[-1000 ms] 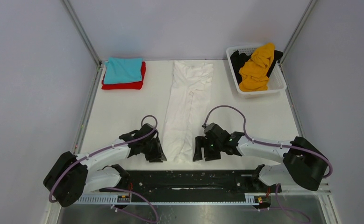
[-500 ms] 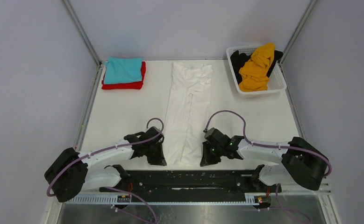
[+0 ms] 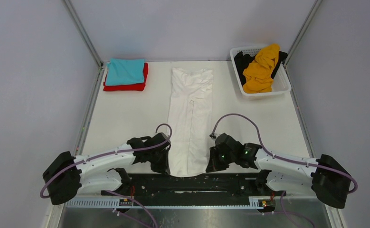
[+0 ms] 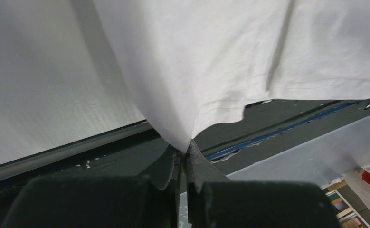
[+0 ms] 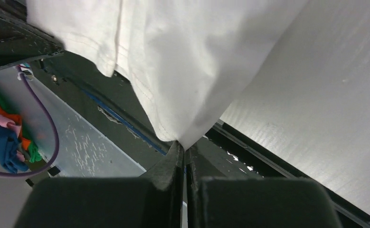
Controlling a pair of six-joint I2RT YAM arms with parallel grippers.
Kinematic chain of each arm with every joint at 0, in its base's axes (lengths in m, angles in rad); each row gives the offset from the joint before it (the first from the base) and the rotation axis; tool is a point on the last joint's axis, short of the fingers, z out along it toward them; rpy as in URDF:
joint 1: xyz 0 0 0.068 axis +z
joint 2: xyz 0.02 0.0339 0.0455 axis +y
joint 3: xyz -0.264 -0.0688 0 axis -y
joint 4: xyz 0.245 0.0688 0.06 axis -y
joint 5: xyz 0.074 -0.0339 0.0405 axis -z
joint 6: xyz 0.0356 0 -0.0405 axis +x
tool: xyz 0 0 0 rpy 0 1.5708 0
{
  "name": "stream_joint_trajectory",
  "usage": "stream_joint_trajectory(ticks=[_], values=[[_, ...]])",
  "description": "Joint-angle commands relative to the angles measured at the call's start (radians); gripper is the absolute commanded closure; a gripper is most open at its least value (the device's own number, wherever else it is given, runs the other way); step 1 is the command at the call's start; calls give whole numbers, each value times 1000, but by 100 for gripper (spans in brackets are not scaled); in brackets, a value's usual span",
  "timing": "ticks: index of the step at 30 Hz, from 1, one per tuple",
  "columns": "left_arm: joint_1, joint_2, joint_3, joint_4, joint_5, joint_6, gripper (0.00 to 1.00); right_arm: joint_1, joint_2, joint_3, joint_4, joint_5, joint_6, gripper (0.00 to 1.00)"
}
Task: Fold and stack the t-shirts
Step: Grab the bottom of the folded rectangular tshirt with both arms, then fold the folded rectangular tshirt in 1/3 of the way
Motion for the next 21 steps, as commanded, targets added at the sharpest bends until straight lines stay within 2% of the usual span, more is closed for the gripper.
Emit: stream_joint_trajectory(ticks=[1, 5, 11, 15, 21], values=[[-2, 82, 169, -11, 6, 69, 100, 9, 31, 109, 7, 18, -52, 100], [24, 138, 338, -86, -103, 142, 100, 4, 73, 211, -68, 99, -113, 100], [161, 251, 528, -78, -175, 177, 100, -94, 92, 329, -159, 200, -196, 100], [228, 381, 647, -67, -167, 215, 100, -209, 136, 407, -159, 198, -257, 100], [340, 511, 809, -75, -170, 250, 100, -316, 269, 557, -157, 194, -308, 100]])
